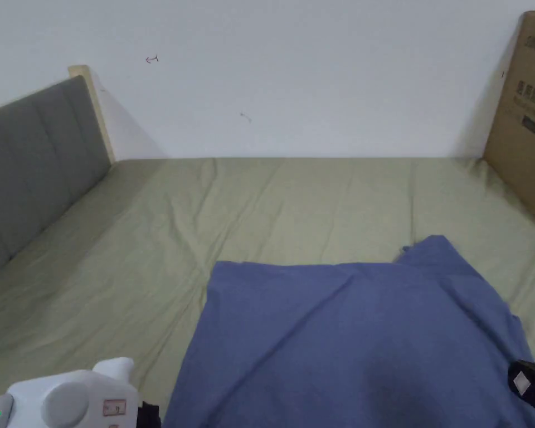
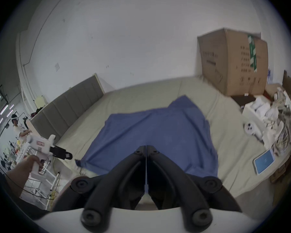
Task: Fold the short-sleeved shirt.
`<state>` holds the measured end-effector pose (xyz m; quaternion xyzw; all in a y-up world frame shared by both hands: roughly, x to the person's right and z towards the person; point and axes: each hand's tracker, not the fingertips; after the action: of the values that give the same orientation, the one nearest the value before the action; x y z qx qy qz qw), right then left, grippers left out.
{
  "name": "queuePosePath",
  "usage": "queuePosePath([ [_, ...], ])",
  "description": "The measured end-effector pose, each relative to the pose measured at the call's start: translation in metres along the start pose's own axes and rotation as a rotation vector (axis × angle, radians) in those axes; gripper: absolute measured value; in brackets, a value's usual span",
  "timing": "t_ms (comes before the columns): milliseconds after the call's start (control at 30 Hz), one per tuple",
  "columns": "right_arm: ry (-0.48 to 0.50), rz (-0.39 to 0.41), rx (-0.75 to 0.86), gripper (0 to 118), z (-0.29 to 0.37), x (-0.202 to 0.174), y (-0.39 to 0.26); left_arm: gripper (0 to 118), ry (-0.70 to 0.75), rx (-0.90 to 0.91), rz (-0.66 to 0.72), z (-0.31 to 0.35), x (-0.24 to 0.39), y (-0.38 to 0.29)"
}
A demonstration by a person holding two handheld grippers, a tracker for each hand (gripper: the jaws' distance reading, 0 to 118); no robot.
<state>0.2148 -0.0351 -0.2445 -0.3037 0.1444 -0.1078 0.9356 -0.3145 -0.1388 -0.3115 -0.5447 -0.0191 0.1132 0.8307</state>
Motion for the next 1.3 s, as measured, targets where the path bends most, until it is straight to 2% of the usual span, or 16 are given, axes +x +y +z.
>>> queuePosePath([
  [33, -0.019, 0.009, -0.021, 1, -0.003, 0.001, -0.003, 21, 0.026, -0.002, -0.012, -0.007, -0.003, -0.001],
  [67, -0.036, 0.017, -0.039, 2, -0.004, 0.002, -0.006, 82, 0.028, 0.006, -0.004, -0.013, -0.005, -0.003],
  [100, -0.049, 0.021, -0.049, 1, -0.005, 0.003, -0.008, 115, 0.014, 0.005, -0.004, -0.020, -0.007, -0.008],
  [133, -0.053, 0.019, -0.059, 1, -0.008, 0.005, -0.009, 118, 0.001, 0.007, -0.005, -0.024, -0.007, -0.010],
  [300, -0.059, -0.010, -0.112, 2, -0.016, 0.012, -0.011, 110, -0.022, -0.004, -0.121, -0.053, -0.001, -0.005],
  [333, -0.061, -0.015, -0.117, 2, -0.017, 0.013, -0.011, 95, -0.008, -0.039, -0.153, -0.061, 0.001, -0.005],
  [367, -0.064, -0.021, -0.122, 1, -0.019, 0.014, -0.011, 60, -0.011, -0.057, -0.175, -0.064, 0.002, -0.009],
  [433, -0.071, -0.035, -0.129, 2, -0.020, 0.018, -0.014, 46, 0.081, -0.003, -0.230, -0.061, 0.008, -0.014],
  [467, -0.074, -0.041, -0.132, 2, -0.020, 0.020, -0.015, 17, 0.008, 0.028, -0.198, -0.055, 0.009, -0.015],
  [767, -0.204, -0.256, -0.230, 5, -0.026, 0.106, -0.028, 4, -0.024, 0.088, -0.151, -0.033, 0.018, -0.027],
  [800, -0.208, -0.277, -0.269, 31, -0.031, 0.125, -0.034, 4, -0.024, 0.088, -0.144, -0.032, 0.019, -0.027],
  [867, -0.230, -0.297, -0.399, 118, -0.045, 0.150, -0.047, 4, -0.031, 0.092, -0.125, -0.028, 0.020, -0.025],
  [1100, -0.289, -0.276, -0.635, 105, -0.083, 0.182, -0.076, 4, 0.005, 0.076, -0.164, -0.023, 0.038, -0.021],
  [1200, -0.271, -0.240, -0.679, 61, -0.089, 0.174, -0.082, 4, 0.024, 0.052, -0.171, -0.027, 0.041, -0.022],
  [1233, -0.350, -0.148, -0.670, 50, -0.086, 0.167, -0.081, 4, 0.026, 0.048, -0.167, -0.028, 0.041, -0.022],
  [1300, -0.260, -0.136, -0.644, 5, -0.084, 0.166, -0.077, 4, 0.021, 0.046, -0.149, -0.028, 0.038, -0.022],
])
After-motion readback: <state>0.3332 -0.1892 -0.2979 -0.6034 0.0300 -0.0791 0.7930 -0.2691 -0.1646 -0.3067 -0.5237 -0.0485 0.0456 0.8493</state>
